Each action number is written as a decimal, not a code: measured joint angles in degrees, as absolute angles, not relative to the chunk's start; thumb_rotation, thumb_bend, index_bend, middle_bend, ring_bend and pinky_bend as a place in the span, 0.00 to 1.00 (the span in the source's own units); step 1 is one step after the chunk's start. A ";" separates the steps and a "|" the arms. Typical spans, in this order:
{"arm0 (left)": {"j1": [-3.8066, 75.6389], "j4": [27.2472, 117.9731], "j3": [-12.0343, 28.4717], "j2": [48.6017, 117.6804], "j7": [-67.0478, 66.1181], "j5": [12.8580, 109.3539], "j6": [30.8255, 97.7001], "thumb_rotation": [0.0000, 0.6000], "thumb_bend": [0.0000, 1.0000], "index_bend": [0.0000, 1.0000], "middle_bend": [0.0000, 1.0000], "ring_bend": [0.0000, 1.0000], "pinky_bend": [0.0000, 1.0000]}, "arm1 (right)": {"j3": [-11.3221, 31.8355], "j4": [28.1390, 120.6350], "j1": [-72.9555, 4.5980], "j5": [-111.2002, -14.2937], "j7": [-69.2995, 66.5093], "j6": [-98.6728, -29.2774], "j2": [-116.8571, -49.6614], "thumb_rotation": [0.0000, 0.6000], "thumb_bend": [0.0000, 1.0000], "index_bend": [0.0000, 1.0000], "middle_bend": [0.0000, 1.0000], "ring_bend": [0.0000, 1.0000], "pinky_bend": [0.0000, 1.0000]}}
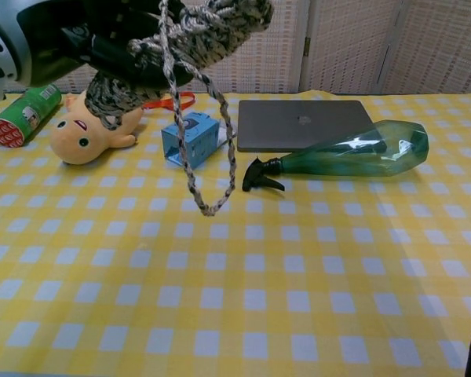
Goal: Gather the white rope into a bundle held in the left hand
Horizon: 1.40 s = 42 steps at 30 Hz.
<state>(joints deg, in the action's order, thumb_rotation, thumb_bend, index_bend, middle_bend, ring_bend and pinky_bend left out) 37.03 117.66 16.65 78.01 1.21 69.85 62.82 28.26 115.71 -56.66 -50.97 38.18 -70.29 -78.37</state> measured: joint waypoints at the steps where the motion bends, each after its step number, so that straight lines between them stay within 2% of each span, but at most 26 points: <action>1: 36.74 117.50 16.58 77.80 2.90 70.84 62.90 1.00 0.50 0.63 0.65 0.59 0.72 | 28.24 115.33 -56.32 -50.74 37.50 -70.29 -77.95 1.00 0.54 0.75 0.26 0.18 0.07; 7: 34.92 116.35 16.54 76.29 13.55 75.55 64.08 1.00 0.51 0.63 0.65 0.59 0.72 | 26.16 111.69 -53.28 -50.56 31.88 -69.21 -75.45 1.00 0.54 0.75 0.26 0.19 0.06; 17: 32.99 114.61 19.19 70.15 27.54 76.20 64.71 1.00 0.51 0.63 0.65 0.59 0.72 | 17.42 104.31 -47.95 -57.11 25.21 -66.54 -74.06 1.00 0.54 0.75 0.26 0.19 0.06; 23: 32.59 113.88 21.31 67.45 29.38 72.94 64.86 1.00 0.51 0.63 0.65 0.59 0.72 | 12.21 100.13 -45.35 -63.08 22.48 -65.52 -75.34 1.00 0.54 0.75 0.27 0.19 0.06; 29: 32.73 113.66 23.19 65.19 30.51 69.08 64.00 1.00 0.51 0.63 0.65 0.59 0.72 | 9.02 97.71 -43.99 -66.15 21.37 -64.08 -77.00 1.00 0.54 0.75 0.27 0.19 0.06; 42: 34.08 111.97 26.12 63.30 27.54 59.83 62.56 1.00 0.51 0.63 0.65 0.59 0.72 | 1.58 96.51 -42.01 -72.74 26.61 -61.08 -80.39 1.00 0.54 0.75 0.28 0.19 0.06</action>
